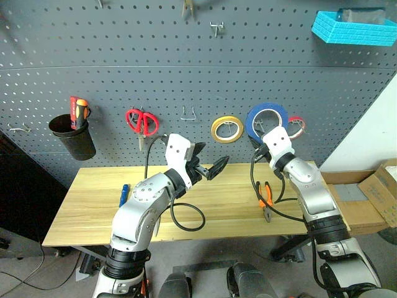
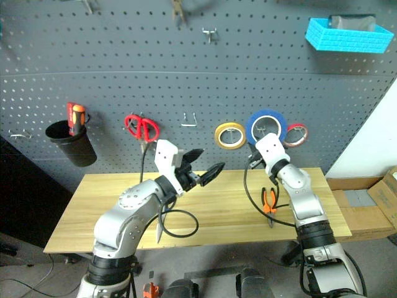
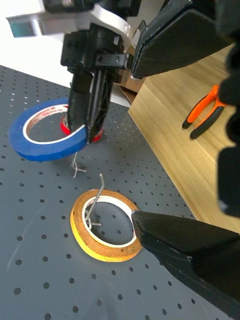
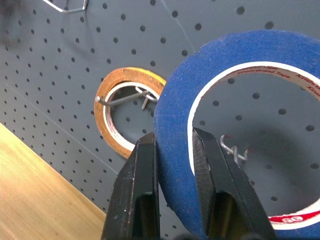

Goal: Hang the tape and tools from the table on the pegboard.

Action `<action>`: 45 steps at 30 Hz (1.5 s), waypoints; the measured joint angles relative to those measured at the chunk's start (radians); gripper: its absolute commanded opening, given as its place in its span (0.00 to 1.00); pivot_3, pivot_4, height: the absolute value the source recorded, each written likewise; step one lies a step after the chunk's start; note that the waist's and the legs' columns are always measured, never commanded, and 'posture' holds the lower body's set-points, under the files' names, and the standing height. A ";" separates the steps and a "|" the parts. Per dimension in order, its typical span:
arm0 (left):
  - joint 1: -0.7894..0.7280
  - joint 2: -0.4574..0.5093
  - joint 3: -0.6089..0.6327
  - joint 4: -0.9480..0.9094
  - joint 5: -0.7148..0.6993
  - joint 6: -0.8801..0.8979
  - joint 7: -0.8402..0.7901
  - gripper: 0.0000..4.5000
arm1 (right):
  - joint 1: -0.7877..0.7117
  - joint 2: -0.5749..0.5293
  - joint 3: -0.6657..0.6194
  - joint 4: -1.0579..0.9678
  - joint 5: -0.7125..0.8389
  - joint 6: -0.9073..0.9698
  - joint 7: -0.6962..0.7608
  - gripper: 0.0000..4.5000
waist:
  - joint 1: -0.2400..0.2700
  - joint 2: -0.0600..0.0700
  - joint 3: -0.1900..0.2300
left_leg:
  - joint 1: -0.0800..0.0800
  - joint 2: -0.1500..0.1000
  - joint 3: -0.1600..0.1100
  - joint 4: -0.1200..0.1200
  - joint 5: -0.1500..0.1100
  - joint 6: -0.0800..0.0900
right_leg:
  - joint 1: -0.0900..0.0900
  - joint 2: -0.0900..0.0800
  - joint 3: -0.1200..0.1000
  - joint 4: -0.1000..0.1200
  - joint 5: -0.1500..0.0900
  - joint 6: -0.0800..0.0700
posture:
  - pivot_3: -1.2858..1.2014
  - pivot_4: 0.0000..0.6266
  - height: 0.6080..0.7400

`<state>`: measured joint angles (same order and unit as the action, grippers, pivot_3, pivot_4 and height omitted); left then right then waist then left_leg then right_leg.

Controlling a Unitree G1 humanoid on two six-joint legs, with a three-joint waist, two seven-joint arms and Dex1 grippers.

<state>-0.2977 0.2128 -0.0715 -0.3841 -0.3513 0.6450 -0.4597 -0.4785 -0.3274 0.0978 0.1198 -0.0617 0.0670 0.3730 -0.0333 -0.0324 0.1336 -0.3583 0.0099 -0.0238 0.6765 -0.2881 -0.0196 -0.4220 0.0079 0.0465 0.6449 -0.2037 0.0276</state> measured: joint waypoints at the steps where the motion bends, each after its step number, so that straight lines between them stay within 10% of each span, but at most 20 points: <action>1: 0.000 0.000 0.000 0.000 -0.001 0.000 0.001 1.00 | 0.002 0.002 0.001 -0.018 0.000 0.004 -0.002 0.08 | 0.000 0.000 0.000 | 0.000 0.000 0.000 0.000 0.000 0.000 | 0.000 0.000 0.000 0.000 0.000 0.000 | 0.53 0.09 1.00; 19: -0.001 0.003 0.000 0.000 -0.006 0.005 0.013 1.00 | -0.041 0.033 -0.003 0.115 0.065 0.175 0.097 0.08 | 0.000 0.000 0.000 | 0.001 0.000 0.000 0.000 0.000 0.000 | 0.000 0.000 0.000 0.000 0.000 0.000 | 0.53 0.12 1.00; 31: 0.020 0.003 0.000 -0.014 -0.028 0.015 0.030 1.00 | 0.006 0.024 -0.017 0.082 0.076 0.206 0.080 0.97 | 0.003 0.001 0.001 | -0.001 0.000 -0.001 0.000 0.000 0.000 | 0.000 0.000 -0.001 -0.001 -0.001 -0.001 | 0.53 0.18 1.00; 45: 0.355 0.322 -0.245 0.035 0.182 -0.227 -0.167 1.00 | 0.226 0.083 -0.065 -0.164 0.102 0.899 -0.050 1.00 | -0.004 0.015 0.082 | -0.001 0.005 -0.003 0.000 0.000 0.000 | -0.005 0.001 0.002 0.001 -0.007 -0.010 | 0.50 0.43 1.00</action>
<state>0.0571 0.5349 -0.3160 -0.3489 -0.1694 0.4184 -0.6266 -0.2528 -0.2443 0.0330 -0.0440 0.0404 0.9659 0.3234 -0.0370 -0.0177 0.2158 -0.3594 0.0144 -0.0270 0.6766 -0.2883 -0.0193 -0.4269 0.0087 0.0483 0.6457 -0.2103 0.0174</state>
